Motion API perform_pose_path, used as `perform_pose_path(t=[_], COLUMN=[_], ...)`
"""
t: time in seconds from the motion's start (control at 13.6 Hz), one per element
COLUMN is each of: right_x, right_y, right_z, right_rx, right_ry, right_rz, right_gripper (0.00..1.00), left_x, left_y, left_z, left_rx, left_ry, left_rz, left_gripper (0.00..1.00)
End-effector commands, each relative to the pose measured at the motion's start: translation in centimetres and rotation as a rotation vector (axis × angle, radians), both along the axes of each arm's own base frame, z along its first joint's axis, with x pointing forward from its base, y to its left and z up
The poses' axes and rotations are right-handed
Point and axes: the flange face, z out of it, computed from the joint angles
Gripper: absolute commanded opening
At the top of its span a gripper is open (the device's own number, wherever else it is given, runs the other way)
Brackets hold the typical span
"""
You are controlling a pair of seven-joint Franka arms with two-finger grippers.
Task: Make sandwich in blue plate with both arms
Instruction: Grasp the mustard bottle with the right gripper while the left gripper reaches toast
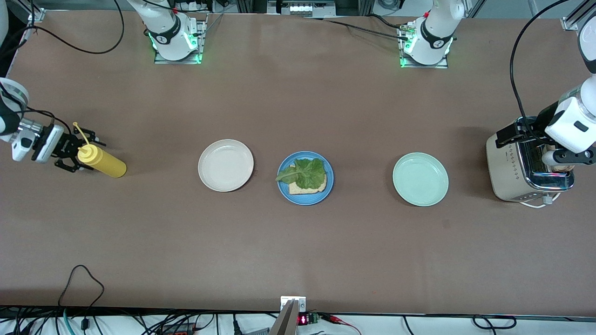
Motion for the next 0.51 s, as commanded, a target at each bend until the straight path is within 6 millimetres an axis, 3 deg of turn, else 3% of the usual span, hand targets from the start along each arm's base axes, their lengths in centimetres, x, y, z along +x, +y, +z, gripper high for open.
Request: perform_pose_path(t=[0.0, 0.22, 0.44], right_x=[2.1, 4.0, 5.2], right_y=[-0.6, -1.1, -0.9], right_z=[-0.8, -0.2, 0.2], right_rx=[0.02, -0.018, -0.049], right_ry=[-0.051, -0.099, -0.138], right_rz=[0.0, -0.005, 0.007], right_gripper=[1.0, 1.0, 1.0], left_x=[-0.1, -0.1, -0.1], left_y=[-0.1, -0.1, -3.2], left_z=[0.8, 0.6, 0.9], left_rx=[-0.027, -0.027, -0.032], left_ry=[-0.009, -0.006, -0.013], left_rz=[-0.015, -0.018, -0.074], left_gripper=[1.0, 1.0, 1.0])
